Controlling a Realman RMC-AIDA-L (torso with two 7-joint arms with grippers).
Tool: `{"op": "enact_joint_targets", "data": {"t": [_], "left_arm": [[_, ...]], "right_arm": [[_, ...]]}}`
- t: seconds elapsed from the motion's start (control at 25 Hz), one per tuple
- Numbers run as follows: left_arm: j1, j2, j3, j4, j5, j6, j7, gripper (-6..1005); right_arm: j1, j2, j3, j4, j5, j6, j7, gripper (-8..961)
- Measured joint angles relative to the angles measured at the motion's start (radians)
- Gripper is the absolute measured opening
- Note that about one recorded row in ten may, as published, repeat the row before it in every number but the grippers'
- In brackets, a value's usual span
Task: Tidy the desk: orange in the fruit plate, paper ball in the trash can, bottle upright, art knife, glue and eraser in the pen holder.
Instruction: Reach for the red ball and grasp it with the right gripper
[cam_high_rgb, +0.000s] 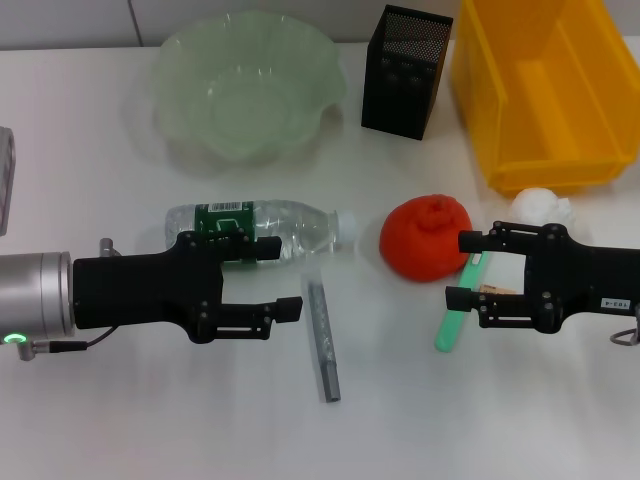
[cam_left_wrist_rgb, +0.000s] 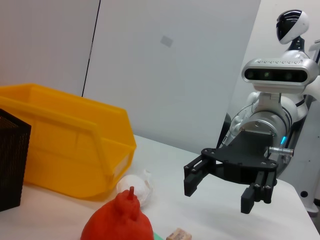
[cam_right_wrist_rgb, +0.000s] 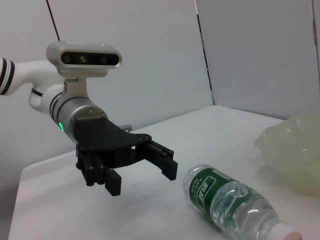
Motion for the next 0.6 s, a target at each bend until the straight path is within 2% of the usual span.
{"op": "enact_joint_targets", "data": {"t": [0.6], "left_arm": [[0.000,0.000,-0.003,0.000,0.000,-0.003,0.000,813]], "right_arm": [[0.004,-0.003,0.000,-0.002,0.000,-0.003,0.002,766]]}}
